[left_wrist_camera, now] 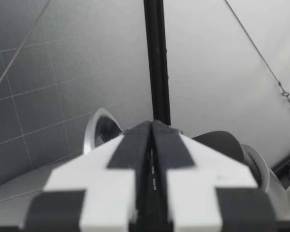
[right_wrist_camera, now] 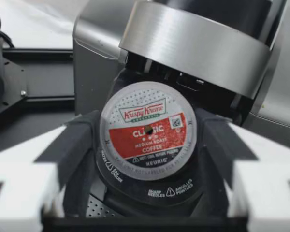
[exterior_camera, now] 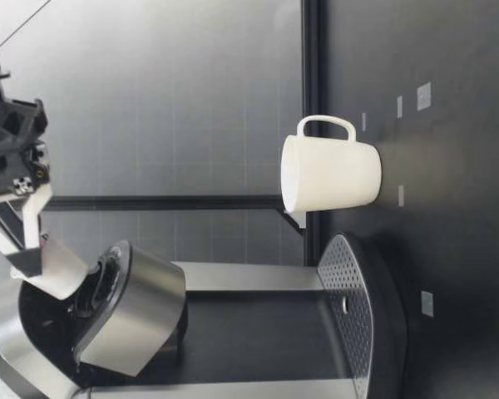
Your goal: Place the coffee capsule inside the capsule container, then place the cup onto the center of the cup tray.
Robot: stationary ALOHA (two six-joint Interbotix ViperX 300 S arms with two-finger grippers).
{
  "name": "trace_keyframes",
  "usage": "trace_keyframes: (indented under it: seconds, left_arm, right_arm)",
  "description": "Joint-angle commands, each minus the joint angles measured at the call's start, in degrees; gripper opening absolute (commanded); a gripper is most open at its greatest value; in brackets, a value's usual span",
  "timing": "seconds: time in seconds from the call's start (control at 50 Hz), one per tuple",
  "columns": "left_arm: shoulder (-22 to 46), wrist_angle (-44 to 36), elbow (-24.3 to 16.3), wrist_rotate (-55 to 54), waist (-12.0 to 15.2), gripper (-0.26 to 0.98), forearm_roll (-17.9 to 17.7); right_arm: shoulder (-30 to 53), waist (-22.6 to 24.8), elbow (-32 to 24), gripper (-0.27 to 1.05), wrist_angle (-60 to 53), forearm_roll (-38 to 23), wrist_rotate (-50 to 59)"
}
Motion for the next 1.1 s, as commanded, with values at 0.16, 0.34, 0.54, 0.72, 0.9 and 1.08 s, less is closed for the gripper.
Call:
trace_keyframes:
  seconds: [0.16,0.34,0.54,0.72,0.9,1.08]
  left_arm:
    - [-0.3,0.3,-0.4,0.2,0.2,0.1,0.3]
    - [-0.3,0.4,-0.4,0.4,0.2,0.1,0.3]
    - [-0.2,0.6,-0.3,0.4,0.2,0.1,0.3]
    - [-0.3,0.6,-0.1,0.4,0.2,0.1,0.3]
    - [-0.2,0.7,0.1,0.4,0.2,0.1,0.3]
    - [-0.3,0.6,0.3,0.4,0.2,0.1,0.3]
  right_arm:
    - [0.2,-1.1,-2.2,0.58,-0.2,-0.2,-0.1]
    - [0.9,-1.1,-2.7,0.59,-0.2,-0.2,-0.2]
    - [1.9,-1.1,-3.3,0.59,0.1,-0.2,-0.2]
    - [3.3,-1.1,-4.4,0.59,1.8,-0.2,-0.3]
    - [4.6,-1.1,-5.6,0.59,2.7,-0.3,-0.3]
    - [5.4,-1.1,-6.6,0.66,2.5,-0.5,-0.7]
